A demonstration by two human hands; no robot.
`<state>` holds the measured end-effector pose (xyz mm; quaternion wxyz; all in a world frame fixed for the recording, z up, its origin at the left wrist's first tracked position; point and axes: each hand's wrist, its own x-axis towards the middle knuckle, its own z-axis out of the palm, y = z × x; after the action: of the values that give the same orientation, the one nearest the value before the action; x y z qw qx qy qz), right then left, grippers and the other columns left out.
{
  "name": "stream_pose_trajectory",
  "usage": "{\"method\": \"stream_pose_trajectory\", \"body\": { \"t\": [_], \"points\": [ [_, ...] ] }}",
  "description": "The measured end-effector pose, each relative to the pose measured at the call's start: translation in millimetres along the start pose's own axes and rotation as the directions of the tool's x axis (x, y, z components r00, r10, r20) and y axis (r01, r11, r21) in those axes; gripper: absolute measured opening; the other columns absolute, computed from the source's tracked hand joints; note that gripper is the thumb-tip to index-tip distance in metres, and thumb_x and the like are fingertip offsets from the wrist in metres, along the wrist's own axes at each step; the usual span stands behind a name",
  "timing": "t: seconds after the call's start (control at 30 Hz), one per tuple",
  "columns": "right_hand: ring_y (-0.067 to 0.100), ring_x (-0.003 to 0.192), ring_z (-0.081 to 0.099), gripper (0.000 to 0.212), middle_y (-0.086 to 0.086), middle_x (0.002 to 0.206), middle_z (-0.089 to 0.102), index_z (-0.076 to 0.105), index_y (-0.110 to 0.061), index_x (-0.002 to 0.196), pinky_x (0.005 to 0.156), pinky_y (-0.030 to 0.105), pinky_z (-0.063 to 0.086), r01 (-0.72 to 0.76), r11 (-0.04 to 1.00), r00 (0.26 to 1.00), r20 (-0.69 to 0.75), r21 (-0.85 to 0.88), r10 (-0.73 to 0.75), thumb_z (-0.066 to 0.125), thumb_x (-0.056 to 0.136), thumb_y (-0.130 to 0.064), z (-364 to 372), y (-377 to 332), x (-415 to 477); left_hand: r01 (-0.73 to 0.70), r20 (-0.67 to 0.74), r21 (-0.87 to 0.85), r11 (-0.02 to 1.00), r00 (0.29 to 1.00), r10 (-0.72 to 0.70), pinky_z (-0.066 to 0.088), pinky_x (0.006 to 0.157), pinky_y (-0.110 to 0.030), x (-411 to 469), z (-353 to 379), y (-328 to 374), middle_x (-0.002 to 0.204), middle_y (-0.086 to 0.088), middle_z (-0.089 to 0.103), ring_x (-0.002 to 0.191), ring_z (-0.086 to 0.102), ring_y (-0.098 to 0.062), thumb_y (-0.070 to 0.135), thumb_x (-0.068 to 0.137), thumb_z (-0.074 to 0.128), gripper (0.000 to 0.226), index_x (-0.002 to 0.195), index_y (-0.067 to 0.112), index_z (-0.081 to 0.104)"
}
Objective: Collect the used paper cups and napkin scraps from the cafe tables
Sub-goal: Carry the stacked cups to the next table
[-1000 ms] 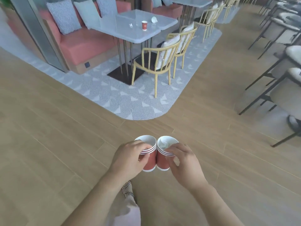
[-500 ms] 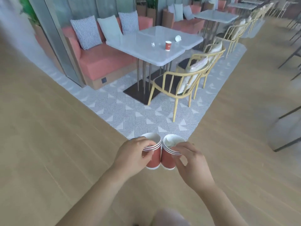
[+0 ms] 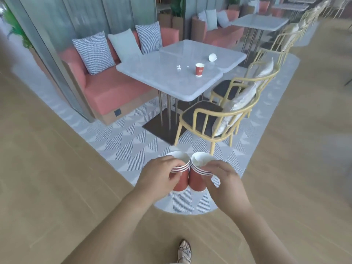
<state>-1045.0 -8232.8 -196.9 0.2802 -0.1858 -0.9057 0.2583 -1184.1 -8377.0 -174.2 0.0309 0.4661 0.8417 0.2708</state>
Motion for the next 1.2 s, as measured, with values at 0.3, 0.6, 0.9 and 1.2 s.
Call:
{"method": "stream_pose_trajectory", "body": {
  "t": [0.3,0.6,0.9,1.2],
  "points": [
    [0.023,0.096,0.060,0.031,-0.003,0.103,0.065,0.069,-0.019,0.098,0.073,0.026,0.048,-0.004,1.000,0.998,0.063,-0.018,0.005,0.072,0.073,-0.001,29.4,70.1,138.5,0.013,0.072,-0.019,1.000,0.997,-0.012,0.049,0.071,-0.031,148.9,21.2,-38.5,0.094,0.015,0.064,0.087,0.059,-0.009,0.028,0.081,0.062,0.019,0.100,0.031,0.064],
    [0.022,0.095,0.060,0.028,0.000,0.101,0.065,0.070,-0.018,0.096,0.082,0.026,0.046,-0.023,1.000,0.996,0.086,-0.007,0.023,0.070,0.073,-0.002,105.8,125.6,304.1,-0.001,0.070,-0.016,1.000,0.998,0.002,0.050,0.070,-0.032,313.1,25.8,-132.8,0.096,0.012,0.066,0.088,0.061,-0.014,0.024,0.079,0.062,0.021,0.098,0.032,0.063],
    [0.023,0.098,0.057,0.029,-0.001,0.107,0.064,0.068,-0.021,0.101,0.074,0.027,0.048,-0.072,0.996,0.996,0.057,-0.059,0.075,0.066,0.076,-0.006,170.0,155.2,496.9,-0.095,0.050,0.056,0.994,0.994,0.092,0.043,0.074,-0.026,506.1,-6.6,-234.1,0.098,0.010,0.068,0.094,0.058,-0.017,0.021,0.081,0.065,0.020,0.099,0.027,0.068],
    [0.021,0.101,0.056,0.025,-0.003,0.109,0.064,0.069,-0.023,0.096,0.075,0.030,0.049,-0.147,0.987,0.983,0.100,-0.066,0.153,0.069,0.076,-0.009,219.9,191.9,615.0,-0.117,0.121,0.076,0.990,0.987,0.108,0.046,0.078,-0.030,636.6,-2.3,-300.4,0.099,0.010,0.068,0.095,0.059,-0.016,0.021,0.080,0.064,0.019,0.098,0.027,0.067]
  ]
}}
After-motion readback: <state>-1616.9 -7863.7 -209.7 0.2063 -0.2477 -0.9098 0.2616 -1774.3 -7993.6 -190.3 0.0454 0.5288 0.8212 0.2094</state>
